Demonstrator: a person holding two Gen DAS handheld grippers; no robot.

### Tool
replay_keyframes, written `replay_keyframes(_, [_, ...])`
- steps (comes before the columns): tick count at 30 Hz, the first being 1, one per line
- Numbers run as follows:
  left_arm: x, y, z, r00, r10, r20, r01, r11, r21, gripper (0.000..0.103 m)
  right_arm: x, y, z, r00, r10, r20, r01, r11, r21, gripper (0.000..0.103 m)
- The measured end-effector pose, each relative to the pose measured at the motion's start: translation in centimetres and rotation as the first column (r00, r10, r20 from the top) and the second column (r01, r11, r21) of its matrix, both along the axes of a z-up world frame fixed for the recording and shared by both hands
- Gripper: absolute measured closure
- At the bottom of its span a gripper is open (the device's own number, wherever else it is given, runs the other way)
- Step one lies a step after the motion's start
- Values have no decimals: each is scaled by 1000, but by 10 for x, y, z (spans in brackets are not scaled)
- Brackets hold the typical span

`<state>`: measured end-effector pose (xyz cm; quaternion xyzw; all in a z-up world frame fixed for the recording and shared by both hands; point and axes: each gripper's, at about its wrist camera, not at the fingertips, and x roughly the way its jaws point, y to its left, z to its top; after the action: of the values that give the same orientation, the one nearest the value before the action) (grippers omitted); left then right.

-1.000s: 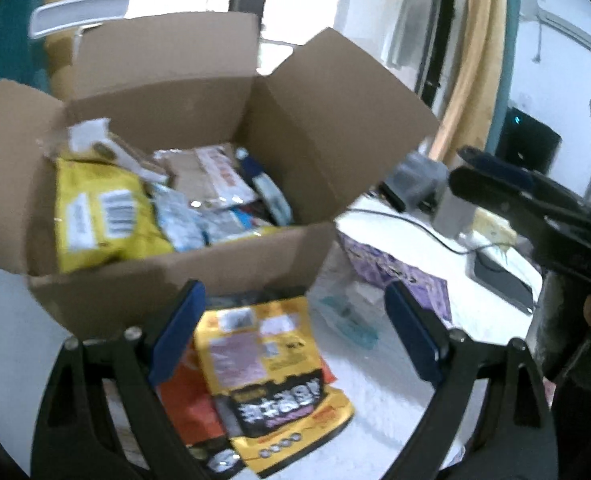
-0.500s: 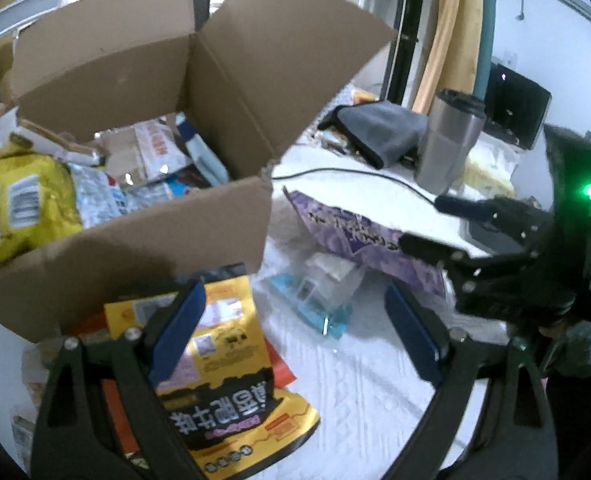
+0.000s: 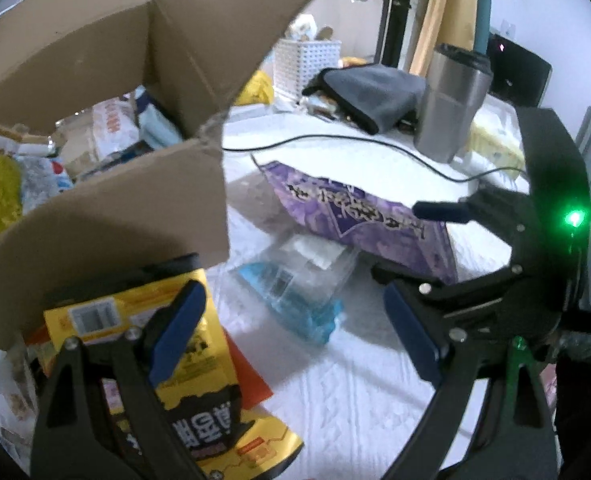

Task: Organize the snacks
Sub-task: 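Grasp the long purple bag with the right gripper, then lift the purple bag with the right gripper while the left grasps the clear plastic pack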

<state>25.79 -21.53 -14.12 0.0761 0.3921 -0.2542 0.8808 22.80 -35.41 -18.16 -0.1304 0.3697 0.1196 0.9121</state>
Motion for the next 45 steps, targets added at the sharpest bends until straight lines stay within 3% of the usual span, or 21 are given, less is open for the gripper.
replay_keyframes(3, [3,-8,-4,1000,-18,-6,18,1000,25,11,6,0,-3,1000,-28,-14,28,999,-32,28])
replay_keyframes(7, [9,-20,-10,999,-39,-7,40,997,59,11,10,-10,-2,999,-32,-30,33,999,23,33])
replay_keyframes(8, [10,-23,-11,999,-43,-6,44,997,70,11,10,-10,-2,999,-28,-29,29,999,28,37])
replay_keyframes(11, [14,-31,-14,998,-60,-5,60,994,95,11,7,-9,1,1000,-12,-9,12,1000,24,60])
replay_keyframes(15, [18,-45,-17,996,-92,8,91,987,130,11,4,-13,4,1000,-6,3,6,998,58,75])
replay_keyframes(25, [39,-66,-39,995,-104,-12,104,974,200,14,0,-38,18,999,-17,29,12,984,179,82])
replay_keyframes(32, [40,-62,-38,992,-121,-27,123,981,148,36,-3,-44,21,999,-13,44,3,973,233,84])
replay_keyframes(45, [18,-43,-21,992,-121,-39,123,992,37,43,-18,-32,35,997,-1,78,-17,973,229,90])
